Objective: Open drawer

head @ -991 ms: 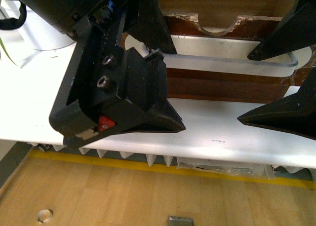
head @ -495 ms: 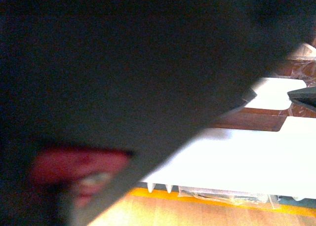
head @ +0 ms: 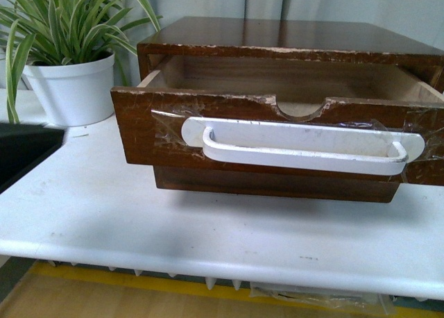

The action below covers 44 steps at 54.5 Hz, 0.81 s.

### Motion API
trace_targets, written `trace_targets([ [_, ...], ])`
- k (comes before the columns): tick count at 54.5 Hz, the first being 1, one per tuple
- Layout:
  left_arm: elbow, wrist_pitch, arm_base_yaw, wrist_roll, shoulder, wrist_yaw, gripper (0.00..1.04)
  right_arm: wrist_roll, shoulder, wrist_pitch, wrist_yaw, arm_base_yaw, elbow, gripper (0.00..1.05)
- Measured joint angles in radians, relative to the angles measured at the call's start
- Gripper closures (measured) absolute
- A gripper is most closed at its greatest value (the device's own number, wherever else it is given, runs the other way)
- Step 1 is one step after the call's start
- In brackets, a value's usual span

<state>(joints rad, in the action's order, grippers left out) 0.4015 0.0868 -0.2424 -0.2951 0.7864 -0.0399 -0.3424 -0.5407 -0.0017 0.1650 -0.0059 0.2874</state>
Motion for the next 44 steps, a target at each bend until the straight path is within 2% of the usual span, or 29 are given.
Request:
trace_targets([
  [5, -0.082, -0.087, 0.061, 0.099, -0.145, 0.049, 0.06, 0.093, 0.192, -0.100, -0.076, -0.003, -0.059, 0.09],
  [10, -0.143, -0.197, 0.082, 0.191, -0.303, 0.103, 0.06, 0.169, 0.338, -0.189, -0.115, -0.019, -0.088, 0.09],
  [17, -0.200, -0.327, 0.090, 0.268, -0.477, 0.155, 0.06, 0.273, 0.393, -0.183, -0.122, -0.053, -0.120, 0.09],
  [31, -0.223, -0.345, 0.097, 0.320, -0.555, 0.159, 0.07, 0.330, 0.404, -0.170, -0.142, -0.060, -0.132, 0.10],
  [33, -0.252, -0.280, 0.097, 0.314, -0.587, 0.172, 0.12, 0.332, 0.428, -0.098, -0.162, -0.035, -0.160, 0.16],
  [38, -0.335, -0.129, 0.184, 0.307, -0.703, 0.061, 0.26, 0.332, 0.463, -0.022, -0.165, -0.006, -0.200, 0.30],
  [44, -0.340, -0.095, 0.236, 0.304, -0.738, 0.054, 0.44, 0.332, 0.478, -0.012, -0.161, 0.003, -0.209, 0.48],
])
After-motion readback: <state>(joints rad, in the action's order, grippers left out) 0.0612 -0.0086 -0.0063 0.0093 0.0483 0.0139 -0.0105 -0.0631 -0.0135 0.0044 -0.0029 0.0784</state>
